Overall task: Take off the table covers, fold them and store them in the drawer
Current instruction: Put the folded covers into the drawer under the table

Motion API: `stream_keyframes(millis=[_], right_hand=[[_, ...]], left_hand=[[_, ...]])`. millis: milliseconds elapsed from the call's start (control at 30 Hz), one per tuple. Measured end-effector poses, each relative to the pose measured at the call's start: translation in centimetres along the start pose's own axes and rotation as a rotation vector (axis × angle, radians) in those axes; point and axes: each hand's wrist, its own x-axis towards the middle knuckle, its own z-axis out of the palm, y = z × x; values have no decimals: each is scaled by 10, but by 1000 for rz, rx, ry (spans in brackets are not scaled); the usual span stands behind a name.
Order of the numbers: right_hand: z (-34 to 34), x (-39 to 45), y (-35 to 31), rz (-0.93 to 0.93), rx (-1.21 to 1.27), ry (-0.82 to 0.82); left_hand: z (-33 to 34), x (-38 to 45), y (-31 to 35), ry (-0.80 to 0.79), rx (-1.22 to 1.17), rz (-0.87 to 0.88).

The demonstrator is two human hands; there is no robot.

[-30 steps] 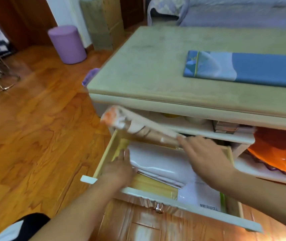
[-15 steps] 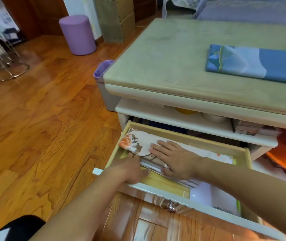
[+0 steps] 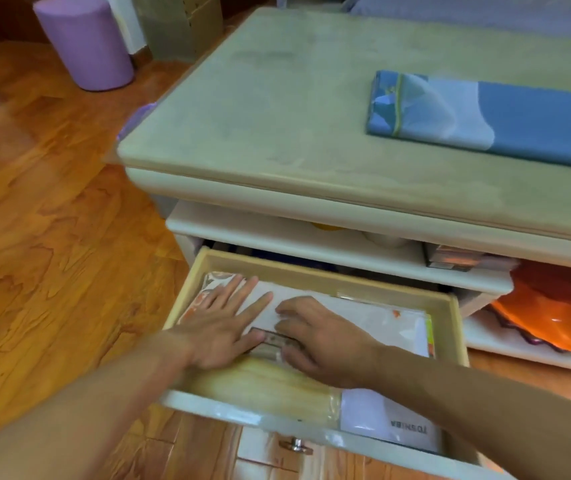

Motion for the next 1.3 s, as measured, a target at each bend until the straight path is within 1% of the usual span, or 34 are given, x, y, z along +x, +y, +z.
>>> stream_keyframes(millis=[100,167,200,233,267,333,367,400,433,500,533,567,600,667,700,733,767,800,867,967,1033,1100,1167,1233,1300], right_hand=[[-73,15,-10,-175,-171,435],[-139,31,-4,-159,-292,626],[-169,38,8,-104,-345,667],[-195,43,25,-2,-392,649],[-216,45,44,150,-434,574],[-244,40,83,527,-457,335],[-253,35,95,680,-429,239],[-259,31,104,744,-422,191],[-262,29,110,726,-478,177],[-262,32,110,523,-721,199],[-261,34,107,434,-799,203],[-261,35,104,409,-835,214],[-261,35,103,450,-825,246],[-259,34,107,696,-681,340],[-259,33,109,828,-595,349],[-260,31,110,911,-539,352],[-260,29,108,934,-558,347],[-262,27,103,913,-617,353],[-267,20,85,822,-729,427],[-271,9,36,548,-847,587],[-261,3,-18,388,-844,616],[-241,0,-79,243,-770,558],[-218,-2,-126,145,-658,466],[-198,-4,-146,98,-530,345],[-186,-5,-146,97,-430,248]], left_hand=[[2,-1,2,13,51,-12],[1,-2,3,9,51,-13],[0,-2,4,11,46,-13],[0,-3,5,15,39,-10],[0,-4,5,23,33,-6],[0,-8,6,33,12,-2],[1,-10,6,31,4,-3],[1,-11,7,30,0,-7],[2,-11,7,33,-4,-14],[2,-10,7,41,-17,-22],[1,-10,7,43,-23,-24],[1,-9,7,41,-25,-27],[0,-10,7,31,-21,-29],[-1,-9,9,16,-21,-34],[-1,-8,10,17,-20,-40],[-1,-8,11,20,-17,-43],[-2,-9,11,30,-14,-45],[-2,-9,11,42,-12,-47],[-3,-8,10,40,-4,-42],[-1,-4,3,69,-122,-13],[0,-1,-5,113,-233,7],[-1,1,-10,128,-311,3],[-1,1,-9,139,-357,7],[-2,0,-9,162,-473,-24],[0,-2,-14,135,-698,-117]])
